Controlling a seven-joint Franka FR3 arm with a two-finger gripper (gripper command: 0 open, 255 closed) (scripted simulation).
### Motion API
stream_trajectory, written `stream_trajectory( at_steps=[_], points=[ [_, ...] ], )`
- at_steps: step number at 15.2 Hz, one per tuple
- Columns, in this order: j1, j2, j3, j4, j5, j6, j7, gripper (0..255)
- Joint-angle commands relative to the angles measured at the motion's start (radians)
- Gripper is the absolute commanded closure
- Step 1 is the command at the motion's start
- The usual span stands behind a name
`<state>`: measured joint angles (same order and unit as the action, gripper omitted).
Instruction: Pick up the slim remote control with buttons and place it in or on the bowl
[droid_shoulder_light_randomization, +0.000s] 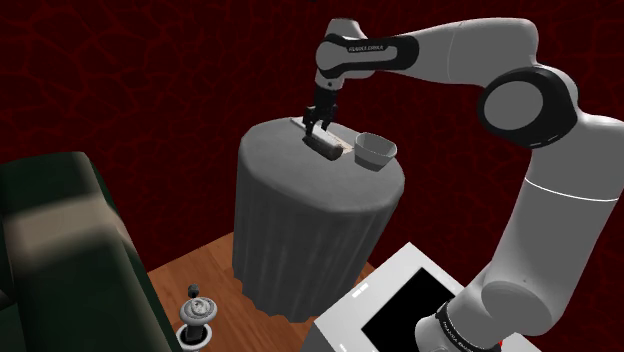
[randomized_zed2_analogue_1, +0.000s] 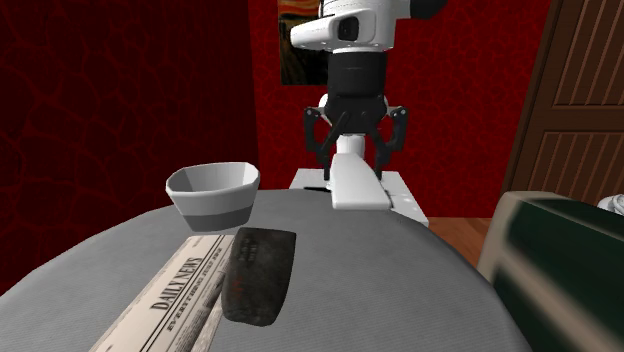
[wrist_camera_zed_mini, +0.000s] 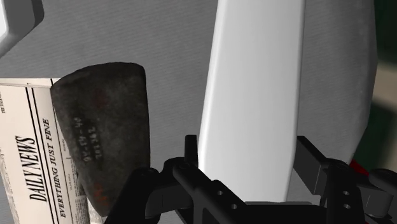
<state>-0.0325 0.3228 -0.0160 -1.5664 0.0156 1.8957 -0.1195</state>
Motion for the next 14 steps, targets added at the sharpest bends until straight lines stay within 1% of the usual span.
stream_trajectory(
  at_steps=[1, 6, 10, 14],
  points=[
    [0.000, -0.004, 0.000, 0.024, 0.000, -0.028, 0.000, 255],
    [0.000, -0.008, 0.000, 0.076, 0.000, -0.084, 0.001, 255],
    [-0.054, -0.058, -0.028, 0.006, 0.007, -0.065, -0.082, 255],
    [-0.107, -0.091, -0.059, -0.040, 0.013, -0.054, -0.168, 255]
  ],
)
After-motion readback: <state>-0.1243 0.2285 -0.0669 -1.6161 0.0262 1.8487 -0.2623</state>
